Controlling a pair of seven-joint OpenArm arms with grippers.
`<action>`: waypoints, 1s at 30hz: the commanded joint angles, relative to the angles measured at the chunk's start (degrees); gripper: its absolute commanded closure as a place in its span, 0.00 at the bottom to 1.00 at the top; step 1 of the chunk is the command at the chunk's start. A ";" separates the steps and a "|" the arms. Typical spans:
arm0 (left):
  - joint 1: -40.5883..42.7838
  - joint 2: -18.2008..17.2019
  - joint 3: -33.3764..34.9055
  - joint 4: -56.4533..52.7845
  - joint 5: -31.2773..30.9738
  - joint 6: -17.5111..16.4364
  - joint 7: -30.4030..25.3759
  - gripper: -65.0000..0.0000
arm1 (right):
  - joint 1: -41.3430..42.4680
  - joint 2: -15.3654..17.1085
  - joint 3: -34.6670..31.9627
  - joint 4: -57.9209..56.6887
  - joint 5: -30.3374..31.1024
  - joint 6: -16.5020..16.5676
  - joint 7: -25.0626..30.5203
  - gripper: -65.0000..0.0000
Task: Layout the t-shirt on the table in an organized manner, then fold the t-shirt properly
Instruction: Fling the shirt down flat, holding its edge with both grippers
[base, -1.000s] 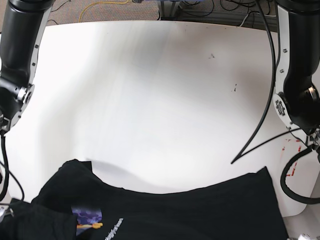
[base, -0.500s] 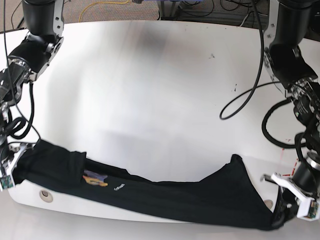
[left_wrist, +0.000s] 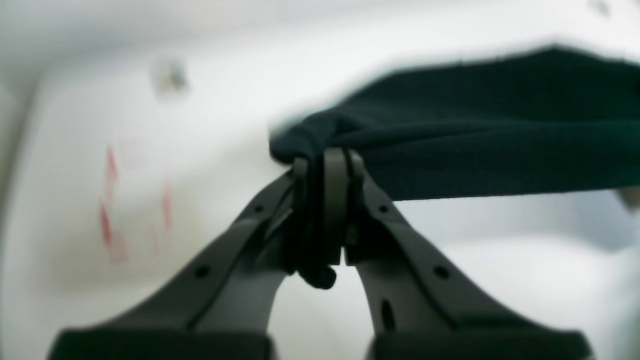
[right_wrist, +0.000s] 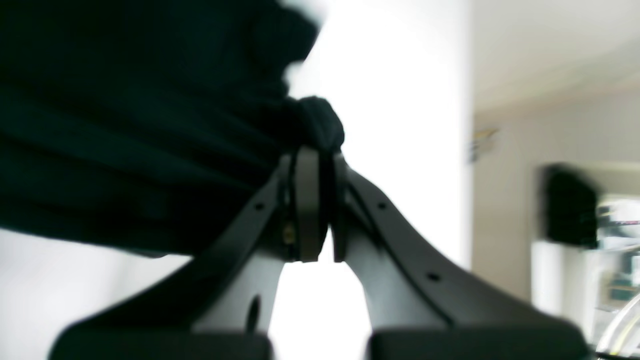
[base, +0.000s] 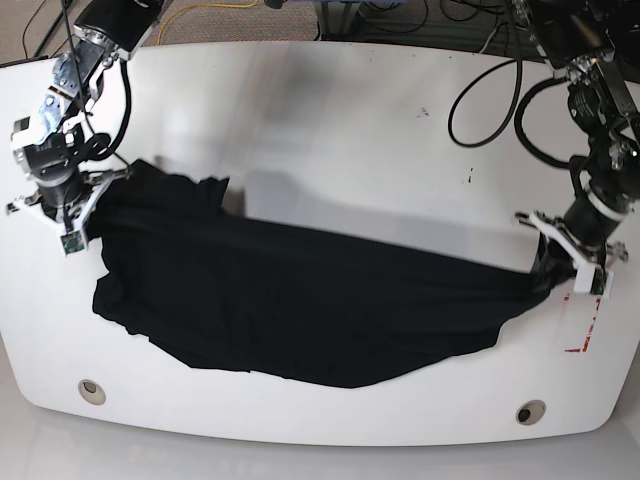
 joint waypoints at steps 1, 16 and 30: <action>3.31 -0.94 -1.40 1.09 -1.63 0.10 -1.66 1.00 | -2.00 -0.25 0.84 1.09 -0.52 -0.53 1.14 1.00; 25.55 -0.67 -7.64 0.92 -2.15 0.10 -1.66 1.00 | -16.68 -6.14 1.89 1.09 -0.52 -0.53 6.51 1.00; 33.38 -0.58 -8.34 0.30 -1.98 0.10 -1.75 1.00 | -24.42 -11.42 1.89 1.09 -0.52 -0.53 10.99 1.00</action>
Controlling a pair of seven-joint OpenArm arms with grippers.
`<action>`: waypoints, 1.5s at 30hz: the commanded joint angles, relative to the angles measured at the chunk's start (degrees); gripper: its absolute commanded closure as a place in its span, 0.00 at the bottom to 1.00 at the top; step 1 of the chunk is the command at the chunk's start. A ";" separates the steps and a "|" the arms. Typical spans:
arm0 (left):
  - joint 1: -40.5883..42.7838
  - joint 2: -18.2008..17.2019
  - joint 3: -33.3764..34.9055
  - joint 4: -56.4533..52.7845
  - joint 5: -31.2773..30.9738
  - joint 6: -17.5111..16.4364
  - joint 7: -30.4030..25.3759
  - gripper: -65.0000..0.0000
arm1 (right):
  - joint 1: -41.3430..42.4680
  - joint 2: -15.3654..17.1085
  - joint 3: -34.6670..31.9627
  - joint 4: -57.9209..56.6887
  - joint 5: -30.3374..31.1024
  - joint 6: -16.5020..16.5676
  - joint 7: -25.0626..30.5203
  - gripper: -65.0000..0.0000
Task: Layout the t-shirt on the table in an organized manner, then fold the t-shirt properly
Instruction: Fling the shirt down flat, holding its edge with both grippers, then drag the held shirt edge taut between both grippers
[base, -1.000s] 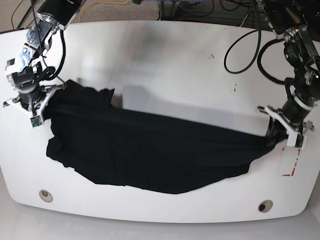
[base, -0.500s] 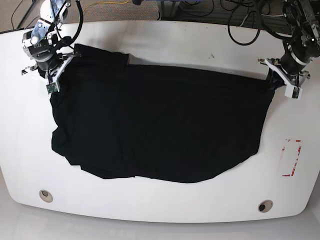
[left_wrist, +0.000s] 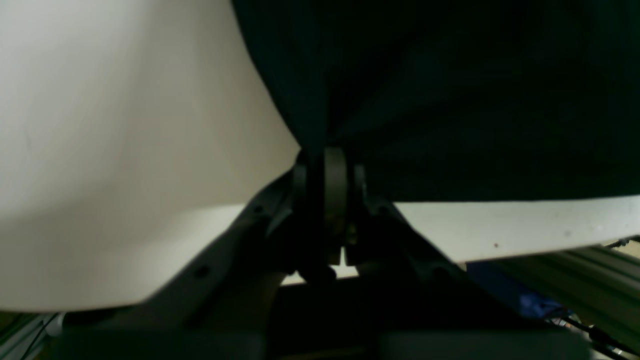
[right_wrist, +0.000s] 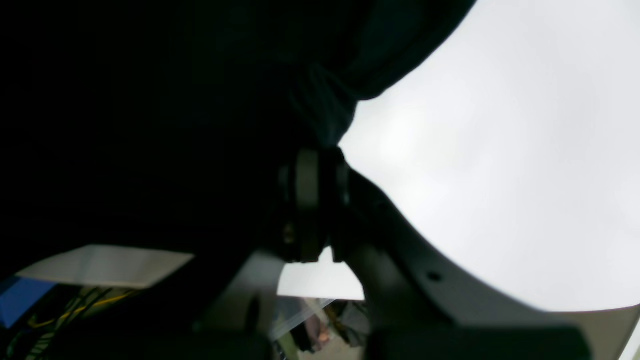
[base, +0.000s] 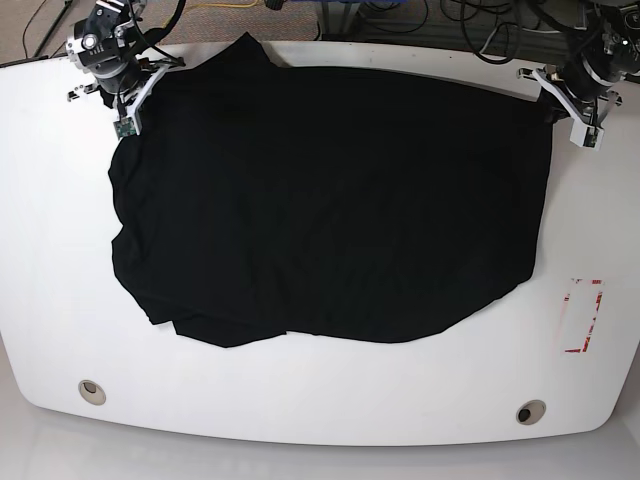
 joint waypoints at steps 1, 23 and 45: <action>0.31 -0.78 -0.50 0.89 -0.58 0.04 -1.21 1.00 | -0.22 0.34 0.34 1.11 -0.06 -0.36 1.05 1.00; 6.90 -0.69 -4.37 0.72 -0.58 -4.18 -1.21 1.00 | -5.94 0.17 2.89 1.02 0.02 -0.36 1.13 1.00; 1.54 -0.87 -3.75 1.16 -0.58 -6.56 -1.12 1.00 | -2.25 -1.59 3.68 1.02 -0.33 -0.36 1.05 1.00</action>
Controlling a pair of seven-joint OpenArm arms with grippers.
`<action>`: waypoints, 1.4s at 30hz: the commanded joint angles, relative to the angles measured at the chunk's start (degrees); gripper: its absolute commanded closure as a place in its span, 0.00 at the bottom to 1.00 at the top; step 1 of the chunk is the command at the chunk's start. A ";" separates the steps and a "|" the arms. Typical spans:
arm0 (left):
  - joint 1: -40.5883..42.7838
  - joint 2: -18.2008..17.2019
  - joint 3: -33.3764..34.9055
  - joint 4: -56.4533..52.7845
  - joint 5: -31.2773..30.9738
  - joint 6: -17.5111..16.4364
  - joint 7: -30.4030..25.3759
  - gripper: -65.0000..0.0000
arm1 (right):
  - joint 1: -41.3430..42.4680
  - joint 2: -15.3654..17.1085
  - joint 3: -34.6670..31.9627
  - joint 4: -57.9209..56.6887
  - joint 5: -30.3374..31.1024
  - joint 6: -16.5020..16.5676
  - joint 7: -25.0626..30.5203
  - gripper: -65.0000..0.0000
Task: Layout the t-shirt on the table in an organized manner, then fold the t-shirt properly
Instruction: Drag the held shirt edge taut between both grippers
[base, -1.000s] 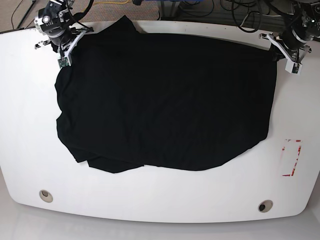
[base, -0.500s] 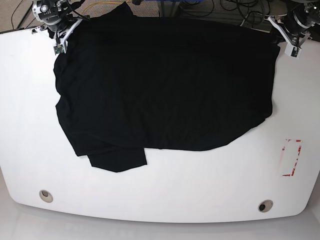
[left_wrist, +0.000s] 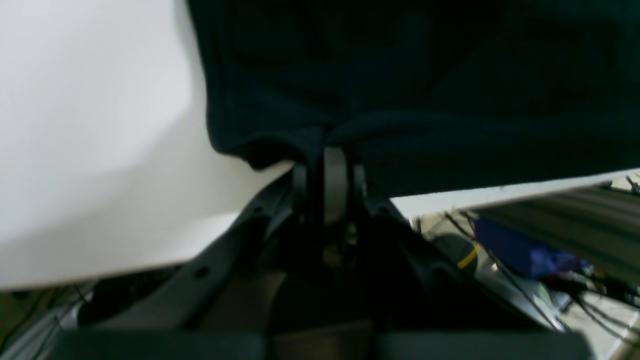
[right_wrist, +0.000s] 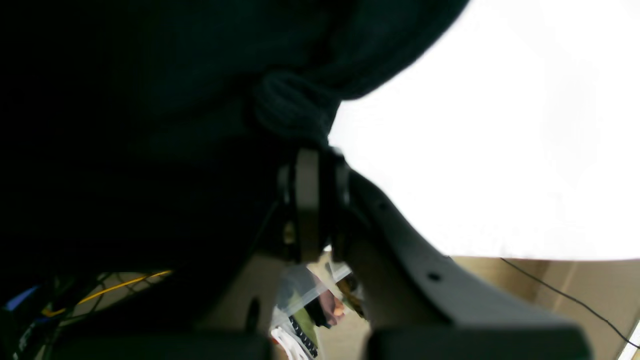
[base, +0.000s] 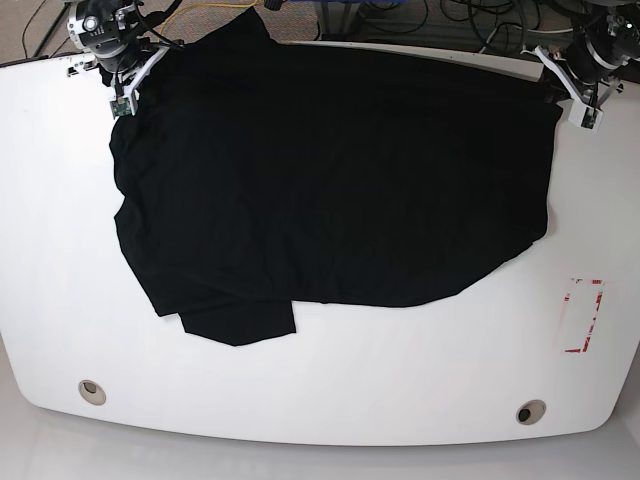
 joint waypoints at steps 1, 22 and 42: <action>-1.44 -1.83 -0.54 0.98 -0.43 0.07 -1.14 1.00 | 0.66 0.40 0.27 1.02 -0.39 -0.29 0.74 1.00; -8.56 -2.36 -0.45 0.54 2.12 0.07 -0.96 1.00 | 4.88 0.40 0.36 0.49 -0.48 -0.29 0.74 1.00; -13.83 -2.27 0.96 0.37 7.75 -0.02 -0.96 1.00 | 6.46 0.49 1.50 -0.38 -0.13 -0.29 0.65 1.00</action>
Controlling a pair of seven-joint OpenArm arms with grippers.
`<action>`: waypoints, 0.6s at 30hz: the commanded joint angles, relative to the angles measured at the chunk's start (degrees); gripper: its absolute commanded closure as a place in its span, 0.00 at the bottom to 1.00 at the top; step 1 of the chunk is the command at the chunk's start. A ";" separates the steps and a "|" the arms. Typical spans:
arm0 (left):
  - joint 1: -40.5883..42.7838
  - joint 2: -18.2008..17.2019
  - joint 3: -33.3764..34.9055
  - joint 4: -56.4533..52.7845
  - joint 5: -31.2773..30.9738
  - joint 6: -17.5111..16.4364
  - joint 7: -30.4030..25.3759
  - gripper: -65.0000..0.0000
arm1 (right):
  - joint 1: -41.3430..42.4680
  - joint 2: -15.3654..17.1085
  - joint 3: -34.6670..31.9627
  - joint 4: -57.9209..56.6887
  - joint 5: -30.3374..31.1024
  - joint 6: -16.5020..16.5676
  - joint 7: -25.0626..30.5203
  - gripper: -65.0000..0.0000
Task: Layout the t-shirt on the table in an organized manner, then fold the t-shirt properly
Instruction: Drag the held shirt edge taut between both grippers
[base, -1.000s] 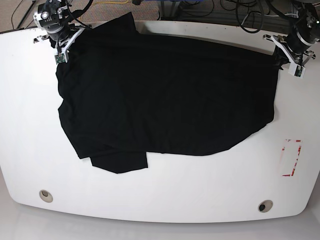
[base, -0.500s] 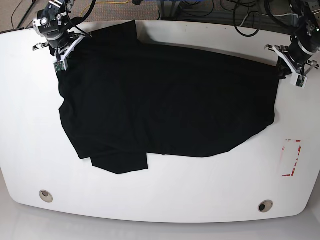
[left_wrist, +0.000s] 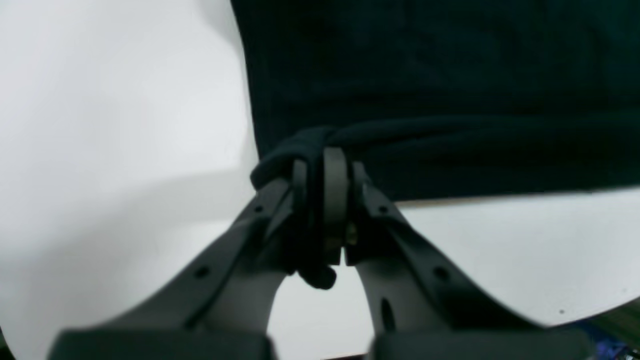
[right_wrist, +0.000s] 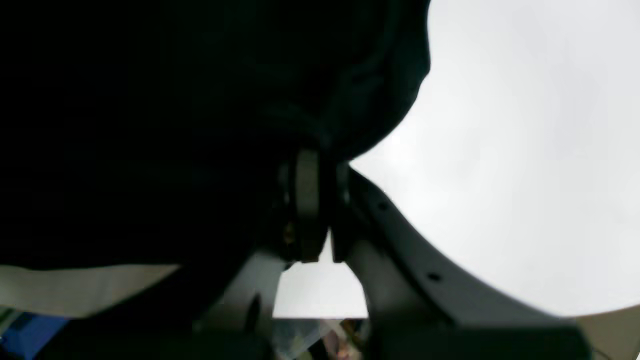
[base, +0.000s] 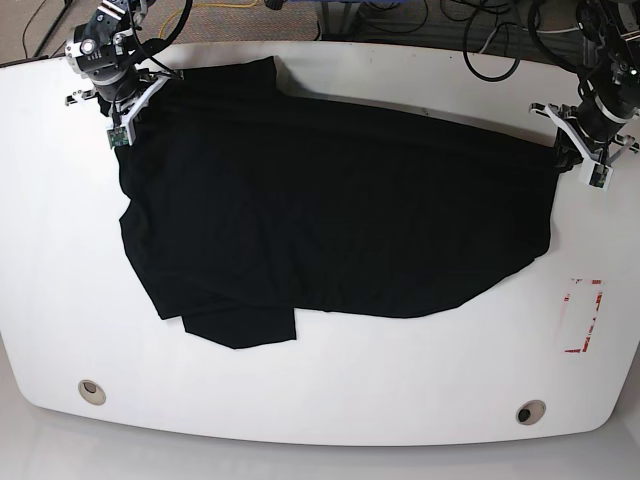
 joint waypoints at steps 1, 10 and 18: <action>-0.30 -0.72 -0.60 0.76 0.14 0.31 -1.18 1.00 | 0.83 0.70 0.84 0.14 -0.26 -0.53 0.70 1.00; -2.85 -0.54 2.13 0.76 0.14 0.31 -1.18 1.00 | 5.49 1.32 0.93 -0.04 -0.70 -0.53 -0.45 0.99; -8.57 -0.63 3.10 -4.60 0.23 0.39 -1.18 1.00 | 8.30 2.55 0.93 -1.44 -0.70 -0.53 -1.94 0.99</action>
